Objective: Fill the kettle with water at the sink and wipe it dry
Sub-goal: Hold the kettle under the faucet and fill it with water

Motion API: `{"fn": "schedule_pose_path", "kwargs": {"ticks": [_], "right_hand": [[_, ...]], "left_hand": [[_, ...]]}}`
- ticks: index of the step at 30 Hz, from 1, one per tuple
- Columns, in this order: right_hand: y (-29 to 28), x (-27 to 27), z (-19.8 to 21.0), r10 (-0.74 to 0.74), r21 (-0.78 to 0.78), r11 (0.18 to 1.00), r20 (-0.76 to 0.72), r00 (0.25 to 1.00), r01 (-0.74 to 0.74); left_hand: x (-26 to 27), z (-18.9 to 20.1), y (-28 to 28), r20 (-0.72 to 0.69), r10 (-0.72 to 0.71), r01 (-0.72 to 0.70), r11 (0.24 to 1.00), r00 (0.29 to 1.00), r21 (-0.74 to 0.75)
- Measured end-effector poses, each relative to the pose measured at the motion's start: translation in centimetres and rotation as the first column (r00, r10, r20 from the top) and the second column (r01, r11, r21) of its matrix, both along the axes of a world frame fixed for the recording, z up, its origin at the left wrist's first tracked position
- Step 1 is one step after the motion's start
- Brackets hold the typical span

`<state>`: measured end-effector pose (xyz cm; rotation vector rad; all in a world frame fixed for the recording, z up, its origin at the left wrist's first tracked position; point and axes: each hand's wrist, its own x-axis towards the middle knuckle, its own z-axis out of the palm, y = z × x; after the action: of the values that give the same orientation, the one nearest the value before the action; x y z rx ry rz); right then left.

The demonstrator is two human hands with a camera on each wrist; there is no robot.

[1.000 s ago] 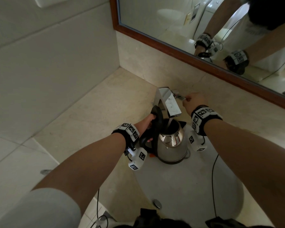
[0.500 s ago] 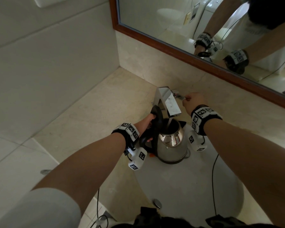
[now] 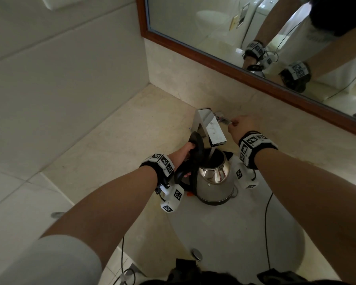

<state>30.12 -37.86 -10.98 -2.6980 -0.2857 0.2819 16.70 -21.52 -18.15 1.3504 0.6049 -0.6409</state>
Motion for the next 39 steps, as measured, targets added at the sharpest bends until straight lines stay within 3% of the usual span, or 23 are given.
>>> {"fn": "schedule_pose_path", "kwargs": {"ticks": [39], "right_hand": [[0.01, 0.31, -0.51, 0.006, -0.035, 0.999, 0.021, 1.000, -0.005]], "left_hand": [[-0.15, 0.27, 0.09, -0.003, -0.020, 0.020, 1.000, 1.000, -0.014]]}}
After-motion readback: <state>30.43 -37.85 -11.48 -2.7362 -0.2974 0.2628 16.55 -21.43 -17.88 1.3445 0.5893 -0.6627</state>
